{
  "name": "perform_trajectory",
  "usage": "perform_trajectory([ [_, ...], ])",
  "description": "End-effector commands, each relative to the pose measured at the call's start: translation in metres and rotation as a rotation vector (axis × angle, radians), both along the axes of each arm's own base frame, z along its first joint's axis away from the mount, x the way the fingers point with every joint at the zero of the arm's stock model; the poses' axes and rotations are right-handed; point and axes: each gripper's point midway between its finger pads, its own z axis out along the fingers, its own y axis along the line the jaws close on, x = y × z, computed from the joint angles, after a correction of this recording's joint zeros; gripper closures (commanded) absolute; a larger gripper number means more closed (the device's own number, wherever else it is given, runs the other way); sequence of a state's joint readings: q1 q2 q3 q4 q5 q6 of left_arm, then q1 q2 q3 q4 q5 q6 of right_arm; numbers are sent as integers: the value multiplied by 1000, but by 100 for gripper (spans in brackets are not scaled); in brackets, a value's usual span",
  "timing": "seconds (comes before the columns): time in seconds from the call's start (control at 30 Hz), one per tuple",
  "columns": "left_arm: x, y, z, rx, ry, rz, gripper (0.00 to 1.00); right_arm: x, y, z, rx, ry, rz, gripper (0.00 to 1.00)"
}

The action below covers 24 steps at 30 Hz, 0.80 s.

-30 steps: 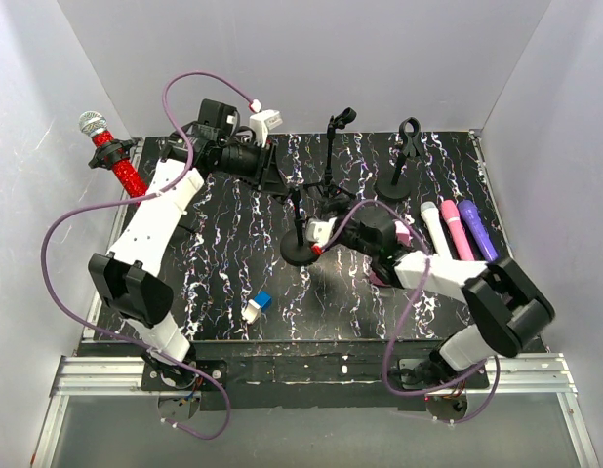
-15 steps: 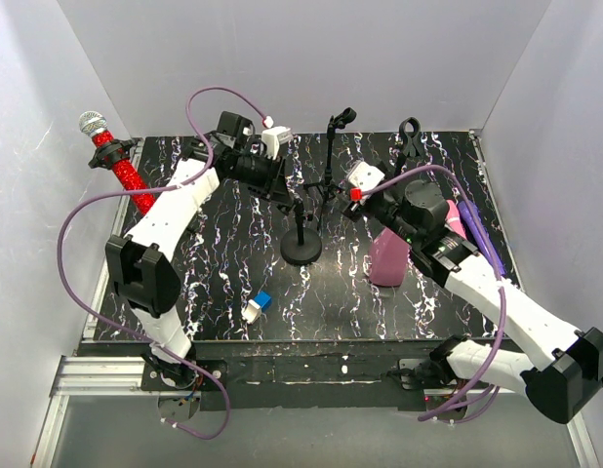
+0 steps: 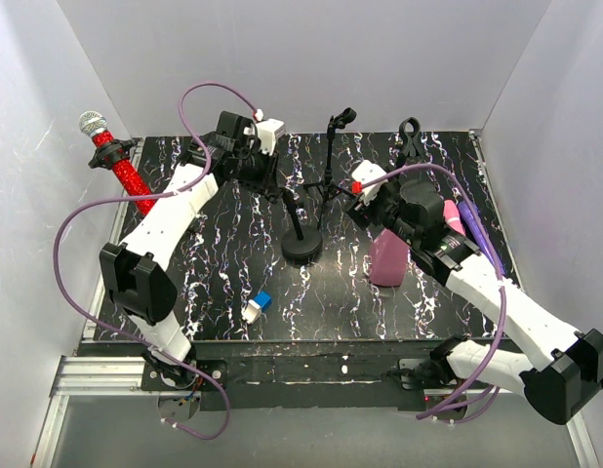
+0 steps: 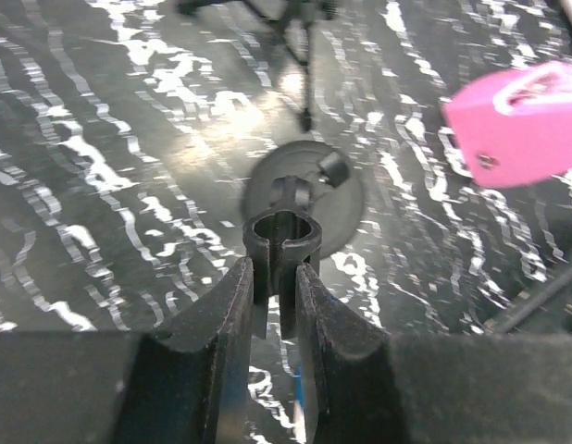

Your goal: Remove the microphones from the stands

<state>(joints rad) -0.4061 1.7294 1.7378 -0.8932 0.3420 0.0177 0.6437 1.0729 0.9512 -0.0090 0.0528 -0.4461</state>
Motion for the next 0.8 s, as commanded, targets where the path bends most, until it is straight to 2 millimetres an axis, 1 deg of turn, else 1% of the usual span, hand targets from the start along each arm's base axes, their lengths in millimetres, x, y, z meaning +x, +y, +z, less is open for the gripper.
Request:
perform_trajectory([
  [0.0, 27, 67, 10, 275, -179, 197, 100, 7, 1, 18, 55, -19, -23, 25],
  [0.1, 35, 79, 16, 327, -237, 242, 100, 10, 3, 18, 60, -13, -24, 25],
  [0.17, 42, 82, 20, 339, -262, 260, 100, 12, 5, 16, 60, -7, -25, 25],
  [0.23, 48, 76, 23, 318, -275, 252, 100, 14, 5, 15, 59, -2, -30, 25],
  [0.3, 48, 63, 25, 266, -264, 205, 100, 14, 4, 14, 60, 2, -32, 25],
  [0.37, 43, 46, 26, 195, -231, 155, 100, 13, 2, 13, 60, 2, -35, 25],
  [0.43, 37, 35, 23, 141, -190, 120, 100, 13, 0, 10, 55, 8, -40, 25],
  [0.5, 31, 27, 18, 107, -148, 105, 100, 12, -5, 9, 55, 10, -50, 25],
  [0.57, 23, 21, 18, 74, -122, 80, 100, 12, -9, 8, 58, 17, -60, 25],
  [0.63, 12, 14, 18, 36, -89, 40, 100, 14, -14, 11, 68, 17, -72, 25],
  [0.67, 7, 11, 19, 15, -74, 23, 100, 13, -18, 7, 61, 37, -80, 25],
  [0.77, -16, -4, 19, -66, -11, -65, 100, 14, -22, 7, 68, 50, -92, 25],
])
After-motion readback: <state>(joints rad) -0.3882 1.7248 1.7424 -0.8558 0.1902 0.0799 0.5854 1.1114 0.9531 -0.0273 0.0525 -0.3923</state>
